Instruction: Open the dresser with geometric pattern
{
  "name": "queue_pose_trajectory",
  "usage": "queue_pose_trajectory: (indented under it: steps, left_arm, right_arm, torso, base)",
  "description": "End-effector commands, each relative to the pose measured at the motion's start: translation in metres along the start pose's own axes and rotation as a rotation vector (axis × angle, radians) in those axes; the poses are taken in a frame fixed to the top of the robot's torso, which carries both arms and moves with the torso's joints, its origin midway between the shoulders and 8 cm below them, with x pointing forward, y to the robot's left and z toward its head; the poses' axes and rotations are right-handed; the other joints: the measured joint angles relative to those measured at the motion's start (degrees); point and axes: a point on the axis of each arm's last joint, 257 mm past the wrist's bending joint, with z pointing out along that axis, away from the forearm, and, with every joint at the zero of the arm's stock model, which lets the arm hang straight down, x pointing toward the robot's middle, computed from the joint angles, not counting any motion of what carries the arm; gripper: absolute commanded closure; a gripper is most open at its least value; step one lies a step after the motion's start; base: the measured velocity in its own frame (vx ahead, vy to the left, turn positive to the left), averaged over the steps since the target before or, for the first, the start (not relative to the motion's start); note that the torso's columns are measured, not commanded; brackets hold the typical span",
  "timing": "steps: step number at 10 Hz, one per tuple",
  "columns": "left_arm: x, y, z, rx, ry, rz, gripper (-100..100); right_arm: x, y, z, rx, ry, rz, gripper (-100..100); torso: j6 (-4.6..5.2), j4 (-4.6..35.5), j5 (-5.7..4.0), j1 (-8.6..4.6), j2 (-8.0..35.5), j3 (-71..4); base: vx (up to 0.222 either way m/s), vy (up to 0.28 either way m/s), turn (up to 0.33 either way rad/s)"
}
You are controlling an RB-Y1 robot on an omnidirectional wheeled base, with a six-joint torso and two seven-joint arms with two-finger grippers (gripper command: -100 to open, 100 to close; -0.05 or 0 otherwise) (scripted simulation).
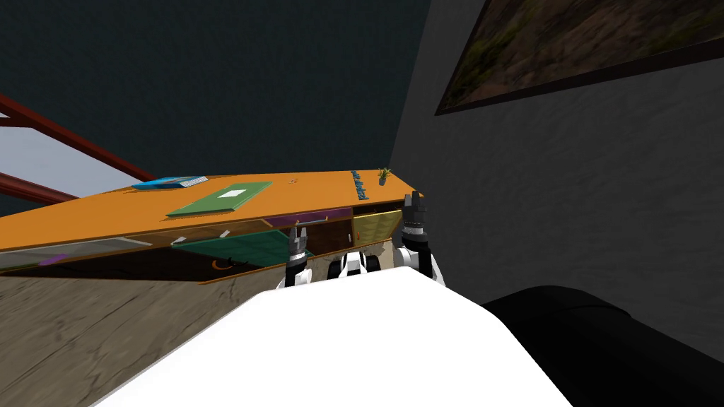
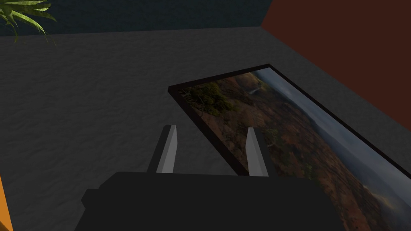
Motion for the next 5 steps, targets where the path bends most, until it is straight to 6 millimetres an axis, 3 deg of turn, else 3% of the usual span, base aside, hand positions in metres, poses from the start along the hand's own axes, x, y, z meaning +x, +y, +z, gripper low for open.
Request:
queue_pose_trajectory:
  steps: [1,3,5]
  left_arm:
    - [-0.01,0.007,0.02,-0.004,-0.013,0.011,-100]
    - [-0.02,0.013,0.042,-0.004,-0.029,0.02,-100]
    - [-0.024,0.014,0.049,-0.004,-0.035,0.023,-100]
  right_arm:
    - [0.0,0.0,0.0,0.0,0.0,0.0,0]
    - [0.0,0.0,0.0,0.0,0.0,0.0,0]
    - [0.0,0.0,0.0,0.0,0.0,0.0,0]
  torso:
    - [-0.02,0.0,-0.02,-0.07,0.0,0.0]
    - [-0.03,-0.1,-0.05,-0.14,-0.2,-0.1]
    - [-0.04,-0.1,-0.04,-0.14,-0.3,-0.2]
  base:
    - [-0.08,-0.018,-0.062]
    - [-0.087,-0.013,-0.075]
    - [-0.059,-0.013,-0.039]
